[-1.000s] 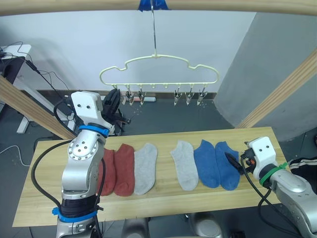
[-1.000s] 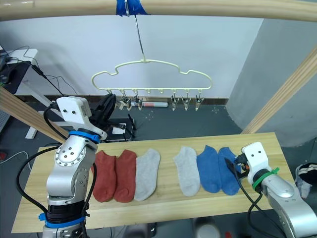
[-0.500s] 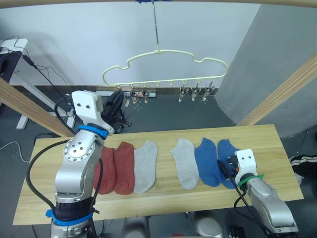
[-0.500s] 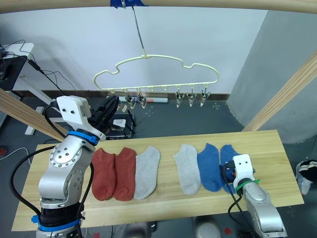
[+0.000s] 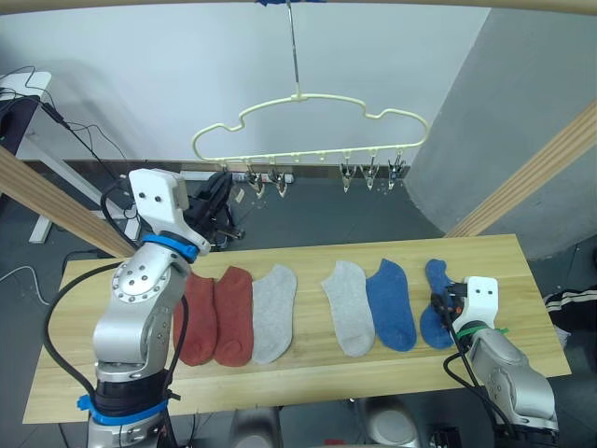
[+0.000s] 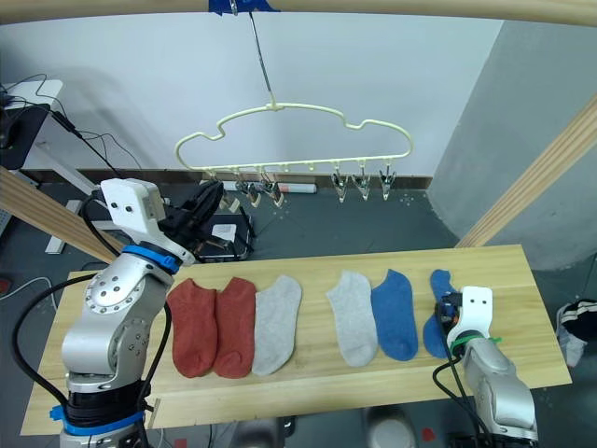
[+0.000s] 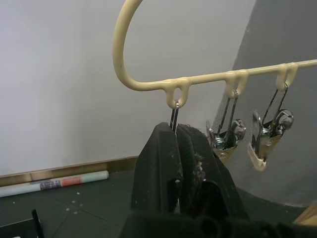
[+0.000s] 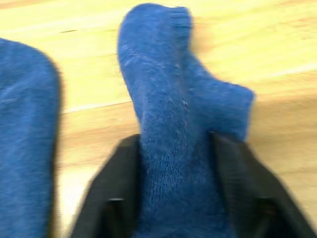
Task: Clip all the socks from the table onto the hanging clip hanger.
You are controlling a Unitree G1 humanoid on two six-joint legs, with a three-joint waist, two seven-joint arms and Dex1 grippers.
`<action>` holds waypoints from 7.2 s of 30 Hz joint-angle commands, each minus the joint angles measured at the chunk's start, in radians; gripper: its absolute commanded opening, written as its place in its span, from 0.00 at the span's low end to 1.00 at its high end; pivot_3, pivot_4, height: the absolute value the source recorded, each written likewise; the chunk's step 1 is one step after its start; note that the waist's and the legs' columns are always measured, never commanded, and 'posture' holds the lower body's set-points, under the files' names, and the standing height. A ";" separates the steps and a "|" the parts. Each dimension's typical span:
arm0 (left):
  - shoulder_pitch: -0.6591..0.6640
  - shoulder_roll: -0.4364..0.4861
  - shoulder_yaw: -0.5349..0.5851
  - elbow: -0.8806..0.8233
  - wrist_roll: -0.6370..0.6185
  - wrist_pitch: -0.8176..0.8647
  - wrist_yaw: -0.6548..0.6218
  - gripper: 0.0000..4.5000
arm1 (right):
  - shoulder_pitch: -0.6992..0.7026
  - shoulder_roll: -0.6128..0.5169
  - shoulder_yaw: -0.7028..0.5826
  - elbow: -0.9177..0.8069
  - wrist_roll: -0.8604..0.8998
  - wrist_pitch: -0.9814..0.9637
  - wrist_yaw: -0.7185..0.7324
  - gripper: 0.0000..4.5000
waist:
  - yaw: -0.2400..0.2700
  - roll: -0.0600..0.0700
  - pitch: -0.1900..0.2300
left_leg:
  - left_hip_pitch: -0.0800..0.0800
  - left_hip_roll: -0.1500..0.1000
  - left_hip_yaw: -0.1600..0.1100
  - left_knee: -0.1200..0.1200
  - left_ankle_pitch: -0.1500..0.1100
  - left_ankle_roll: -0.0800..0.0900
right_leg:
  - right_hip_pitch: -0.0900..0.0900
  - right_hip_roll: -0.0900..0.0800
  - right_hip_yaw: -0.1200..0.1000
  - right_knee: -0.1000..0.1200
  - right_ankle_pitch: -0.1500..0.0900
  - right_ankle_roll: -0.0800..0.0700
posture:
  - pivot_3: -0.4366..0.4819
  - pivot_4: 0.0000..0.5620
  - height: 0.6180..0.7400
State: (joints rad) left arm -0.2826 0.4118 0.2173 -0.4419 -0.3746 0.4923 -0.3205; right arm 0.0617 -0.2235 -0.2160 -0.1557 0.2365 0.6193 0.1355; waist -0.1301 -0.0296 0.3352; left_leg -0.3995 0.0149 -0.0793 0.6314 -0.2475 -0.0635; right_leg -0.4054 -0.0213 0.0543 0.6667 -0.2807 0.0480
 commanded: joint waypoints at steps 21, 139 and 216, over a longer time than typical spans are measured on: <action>-0.116 0.080 0.159 -0.071 -0.496 0.344 0.038 0.00 | -0.323 0.011 0.599 -0.307 -0.133 -0.028 0.237 0.01 | 0.023 -0.002 0.022 | -0.005 0.000 0.004 0.000 0.000 -0.002 | -0.007 -0.002 0.007 -0.002 0.002 0.003 | 0.27 0.68 1.00; 0.041 -0.223 -0.185 0.107 0.275 -0.412 0.154 0.36 | -0.408 -0.526 0.047 -0.577 0.459 0.198 0.489 0.32 | 0.008 -0.002 0.024 | -0.017 -0.002 0.006 0.015 0.000 -0.001 | -0.019 0.000 0.010 0.011 0.005 0.005 | 0.17 0.67 1.00; -0.006 -0.147 -0.124 -0.024 0.069 -0.166 0.006 0.05 | -0.003 0.042 0.304 -0.077 -0.111 0.050 -0.055 0.70 | -0.009 -0.002 0.025 | -0.015 -0.001 0.007 0.014 0.001 -0.001 | -0.019 0.001 0.012 0.012 0.003 0.011 | 0.22 0.70 1.00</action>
State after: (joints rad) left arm -0.2864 0.2517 0.0724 -0.4058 -0.2546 0.2948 -0.2911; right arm 0.0229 -0.1801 0.0907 -0.2607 0.1305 0.6403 0.0786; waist -0.1395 -0.0318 0.3603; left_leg -0.4148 0.0141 -0.0725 0.6454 -0.2468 -0.0648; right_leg -0.4239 -0.0202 0.0664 0.6784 -0.2781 0.0591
